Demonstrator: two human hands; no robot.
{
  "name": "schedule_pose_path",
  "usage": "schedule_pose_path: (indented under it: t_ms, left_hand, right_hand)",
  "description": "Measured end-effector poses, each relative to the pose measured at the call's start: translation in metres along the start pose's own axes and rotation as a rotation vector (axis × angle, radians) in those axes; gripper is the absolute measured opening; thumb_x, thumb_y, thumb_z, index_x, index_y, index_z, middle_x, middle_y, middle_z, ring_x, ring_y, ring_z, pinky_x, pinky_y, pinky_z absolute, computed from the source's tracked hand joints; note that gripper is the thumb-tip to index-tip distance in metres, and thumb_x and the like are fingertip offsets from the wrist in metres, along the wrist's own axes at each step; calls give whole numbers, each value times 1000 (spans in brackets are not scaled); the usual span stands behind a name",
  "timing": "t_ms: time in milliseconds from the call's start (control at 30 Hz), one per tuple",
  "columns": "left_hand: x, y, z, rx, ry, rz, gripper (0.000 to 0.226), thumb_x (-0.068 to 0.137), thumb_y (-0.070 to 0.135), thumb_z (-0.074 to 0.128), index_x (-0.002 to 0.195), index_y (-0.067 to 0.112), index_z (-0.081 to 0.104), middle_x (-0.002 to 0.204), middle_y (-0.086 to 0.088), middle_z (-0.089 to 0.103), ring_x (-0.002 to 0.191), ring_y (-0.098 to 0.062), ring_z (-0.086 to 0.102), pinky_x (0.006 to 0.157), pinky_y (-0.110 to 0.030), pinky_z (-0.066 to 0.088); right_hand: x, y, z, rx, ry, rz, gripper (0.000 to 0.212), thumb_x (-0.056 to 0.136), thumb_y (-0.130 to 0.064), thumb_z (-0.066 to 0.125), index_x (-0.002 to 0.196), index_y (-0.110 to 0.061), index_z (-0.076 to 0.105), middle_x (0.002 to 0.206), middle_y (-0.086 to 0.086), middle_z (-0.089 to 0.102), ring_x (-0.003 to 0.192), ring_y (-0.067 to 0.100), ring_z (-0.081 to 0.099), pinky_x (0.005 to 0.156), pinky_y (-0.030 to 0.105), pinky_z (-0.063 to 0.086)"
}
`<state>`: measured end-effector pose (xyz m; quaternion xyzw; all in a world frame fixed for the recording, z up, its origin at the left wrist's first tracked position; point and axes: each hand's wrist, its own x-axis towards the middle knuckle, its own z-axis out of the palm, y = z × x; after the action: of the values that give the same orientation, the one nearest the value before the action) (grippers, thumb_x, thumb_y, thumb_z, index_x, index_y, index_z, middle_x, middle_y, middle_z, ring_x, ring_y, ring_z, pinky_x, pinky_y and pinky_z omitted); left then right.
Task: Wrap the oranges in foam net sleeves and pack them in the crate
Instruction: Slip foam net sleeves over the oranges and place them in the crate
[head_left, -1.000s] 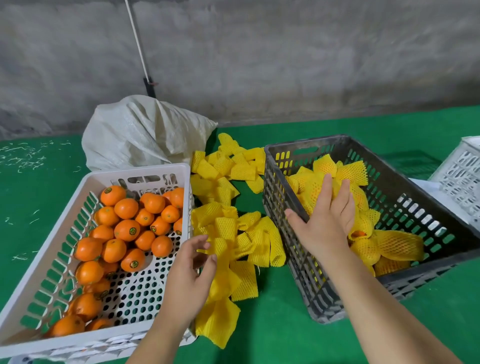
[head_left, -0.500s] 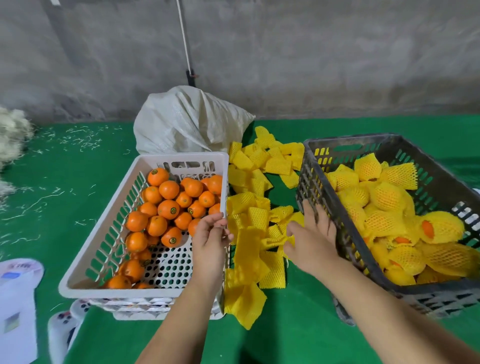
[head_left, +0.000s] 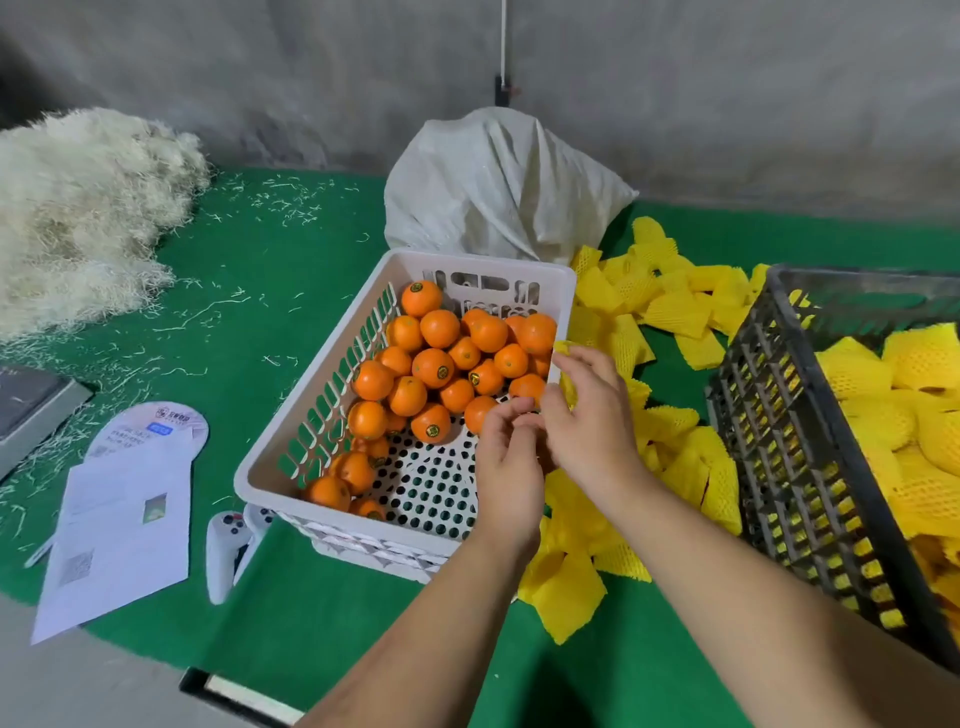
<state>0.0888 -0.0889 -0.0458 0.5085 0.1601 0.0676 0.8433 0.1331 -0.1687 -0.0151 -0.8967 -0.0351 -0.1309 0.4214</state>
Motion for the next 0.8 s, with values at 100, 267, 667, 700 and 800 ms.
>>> schedule_pose_path:
  t_ms: [100,267,667,700,800]
  left_hand:
    - [2,1,-10,-75,117,-100,13,103,20,60,110,26,68,94,-6,76,82,-17,71,66,-35,56]
    - [62,22,-41,340,388,-152,32,101,23,62,131,26,54,133,-4,48,101,-15,61,70,-23,57]
    - [196,-14,-91,2044,77,260,114,78,40,88,164,27,14,158,-14,22,139,-39,29,114,-44,38]
    - [197,-16,-91,2065,93,285,109,76,41,88,160,27,20,156,-14,23,137,-39,30,112,-43,38]
    - [200,-11,-96,2097,50,262,117,59,47,95,151,30,25,156,-16,25,136,-39,32,110,-42,40]
  right_hand:
    - [7,-21,33,6,-213,-76,43,103,-17,53,145,-8,54,154,4,39,143,22,37,117,38,36]
    - [5,-5,60,-502,-325,-183,66,102,-25,55,160,-16,25,167,-1,12,147,28,28,121,40,24]
    - [6,-9,65,-697,-396,-198,92,99,-51,48,162,-8,-4,169,9,-16,151,33,18,123,43,20]
    - [6,-9,65,-695,-397,-199,92,98,-51,48,162,-8,-3,169,9,-15,151,32,19,123,43,20]
    - [6,-8,66,-690,-391,-203,92,97,-53,48,162,-9,1,170,9,-12,150,32,20,122,42,21]
